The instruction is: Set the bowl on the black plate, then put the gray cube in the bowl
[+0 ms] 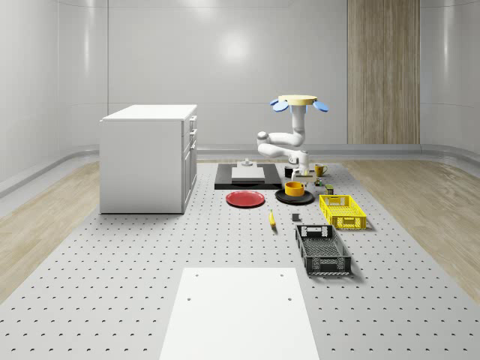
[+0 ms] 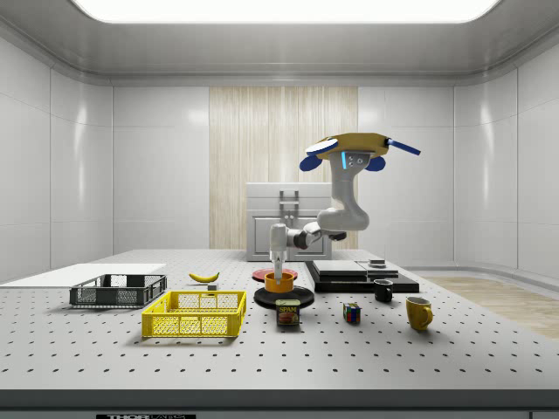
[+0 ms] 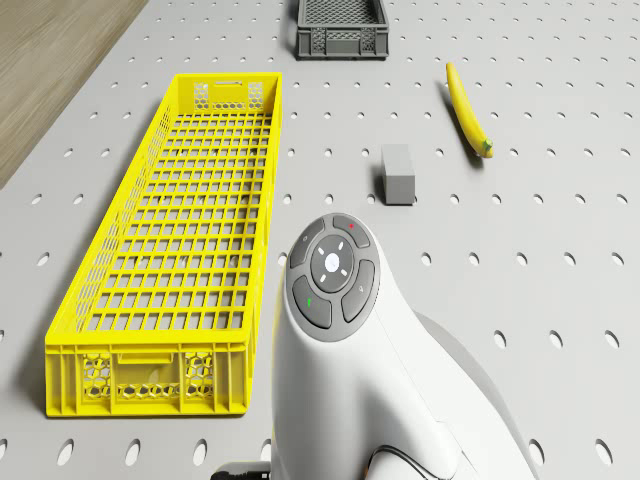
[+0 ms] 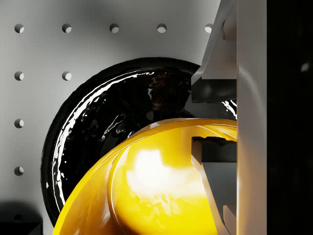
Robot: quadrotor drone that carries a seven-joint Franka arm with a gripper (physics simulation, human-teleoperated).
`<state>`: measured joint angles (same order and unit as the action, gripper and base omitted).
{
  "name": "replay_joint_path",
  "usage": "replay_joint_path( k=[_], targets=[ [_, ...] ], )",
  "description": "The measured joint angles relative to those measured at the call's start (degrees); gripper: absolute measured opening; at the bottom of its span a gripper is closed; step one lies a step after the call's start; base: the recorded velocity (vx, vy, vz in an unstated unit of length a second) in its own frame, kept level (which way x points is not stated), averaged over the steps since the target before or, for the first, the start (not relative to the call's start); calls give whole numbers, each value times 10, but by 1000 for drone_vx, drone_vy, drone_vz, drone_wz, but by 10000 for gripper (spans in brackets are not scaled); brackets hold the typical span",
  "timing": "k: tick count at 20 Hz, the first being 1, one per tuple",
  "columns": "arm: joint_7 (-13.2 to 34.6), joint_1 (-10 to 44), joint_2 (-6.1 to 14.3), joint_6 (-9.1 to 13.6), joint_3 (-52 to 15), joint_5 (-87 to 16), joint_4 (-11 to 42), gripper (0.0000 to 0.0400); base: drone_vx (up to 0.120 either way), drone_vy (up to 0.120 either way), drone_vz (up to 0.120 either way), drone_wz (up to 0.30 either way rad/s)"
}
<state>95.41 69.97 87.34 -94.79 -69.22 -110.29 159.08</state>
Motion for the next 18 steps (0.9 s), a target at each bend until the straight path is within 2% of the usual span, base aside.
replay_joint_path(
  k=[13, 14, 16, 18],
  targets=[
    [-5, -25, 5, -18, 60, -57, 13, 100, 0, 0, 0, 0],
    [-5, -25, 4, -19, 64, -60, 13, 124, 0, 0, 0, 0],
    [-6, -27, 3, -19, 67, -64, 13, 232, 0, 0, 0, 0],
    [-6, -29, 2, -17, 65, -63, 15, 298, 0, 0, 120, 0]
  ],
)
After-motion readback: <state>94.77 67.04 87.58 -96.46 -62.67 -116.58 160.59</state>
